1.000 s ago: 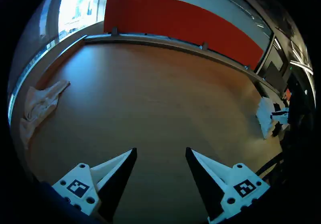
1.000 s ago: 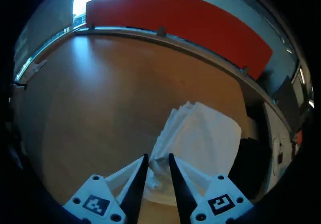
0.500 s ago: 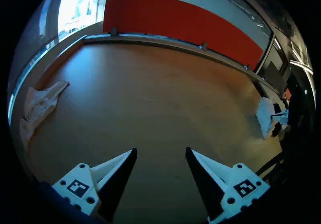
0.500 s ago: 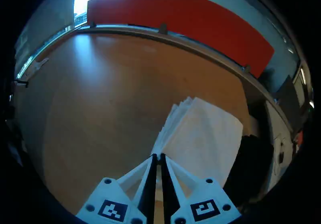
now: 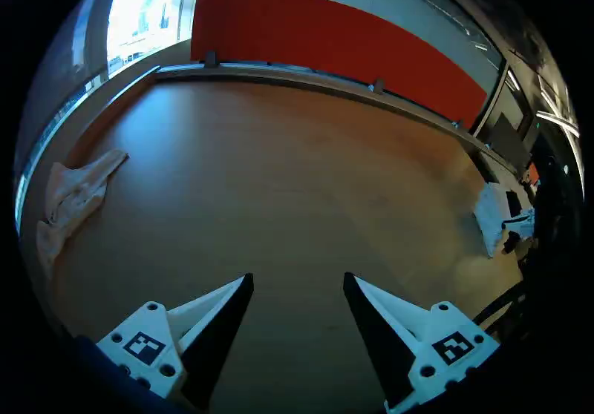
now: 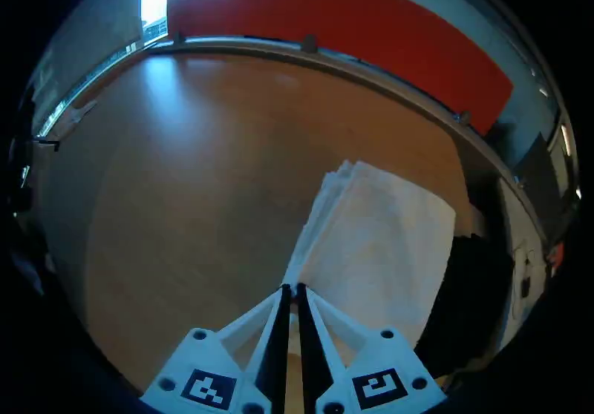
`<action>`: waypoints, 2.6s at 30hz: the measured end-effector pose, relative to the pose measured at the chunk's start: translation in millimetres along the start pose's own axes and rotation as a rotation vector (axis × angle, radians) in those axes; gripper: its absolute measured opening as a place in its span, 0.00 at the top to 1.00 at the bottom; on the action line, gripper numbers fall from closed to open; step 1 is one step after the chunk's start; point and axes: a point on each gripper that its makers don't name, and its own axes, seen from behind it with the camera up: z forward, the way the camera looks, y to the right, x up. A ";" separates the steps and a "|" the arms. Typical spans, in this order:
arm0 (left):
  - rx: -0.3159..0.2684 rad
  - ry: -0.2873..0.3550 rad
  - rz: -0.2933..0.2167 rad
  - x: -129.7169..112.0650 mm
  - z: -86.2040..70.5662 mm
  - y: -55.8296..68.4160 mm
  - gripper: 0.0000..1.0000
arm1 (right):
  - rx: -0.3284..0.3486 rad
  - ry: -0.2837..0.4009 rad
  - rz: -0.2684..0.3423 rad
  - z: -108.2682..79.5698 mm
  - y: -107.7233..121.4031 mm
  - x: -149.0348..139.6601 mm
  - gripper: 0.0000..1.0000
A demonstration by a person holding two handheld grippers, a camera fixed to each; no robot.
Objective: Fold towel
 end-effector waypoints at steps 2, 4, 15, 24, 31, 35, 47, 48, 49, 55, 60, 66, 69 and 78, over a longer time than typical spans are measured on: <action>0.000 0.000 -0.001 0.2 0.0 -0.4 0.11 | 0.001 -0.004 -0.001 -0.3 0.8 -1.9 0.92; 0.000 -0.001 -0.001 0.3 0.2 -0.6 0.11 | 0.002 -0.005 0.000 -0.5 1.2 -2.3 0.93; 0.002 -0.001 0.000 2.4 1.4 -2.4 0.11 | 0.000 0.051 0.007 -3.5 -3.5 13.6 0.62; -0.003 0.002 0.004 5.7 4.2 0.0 0.10 | -0.012 0.095 0.026 -7.3 -4.0 22.9 0.17; -0.013 0.009 0.012 9.6 5.5 4.0 0.11 | -0.032 0.126 0.040 -9.2 -2.0 31.0 0.00; -0.014 0.014 0.008 13.0 6.4 4.1 0.11 | -0.040 0.144 0.047 -10.0 -2.7 36.3 0.00; -0.025 0.076 0.005 34.4 3.9 4.8 0.11 | -0.071 0.293 0.106 -25.0 -11.1 74.1 0.00; -0.023 0.086 0.004 37.5 3.6 4.1 0.11 | -0.076 0.307 0.116 -26.6 -10.6 77.1 0.00; -0.021 0.097 0.004 40.6 3.3 3.4 0.11 | -0.081 0.321 0.126 -28.3 -10.1 80.0 0.00; -0.001 0.165 0.016 60.1 1.1 -0.6 0.11 | -0.136 0.424 0.178 -41.2 -3.4 100.2 0.00; 0.014 0.237 0.043 81.2 -2.4 -3.5 0.11 | -0.199 0.549 0.222 -60.1 4.8 124.8 0.00; 0.029 0.319 0.084 107.6 -7.8 -7.0 0.11 | -0.270 0.644 0.275 -76.8 17.3 140.4 0.00; 0.039 0.344 0.095 117.5 -9.1 -9.9 0.10 | -0.292 0.666 0.294 -79.8 21.8 142.6 0.00; 0.050 0.412 0.094 142.2 -15.0 -16.6 0.11 | -0.294 0.713 0.326 -87.1 18.5 155.1 0.00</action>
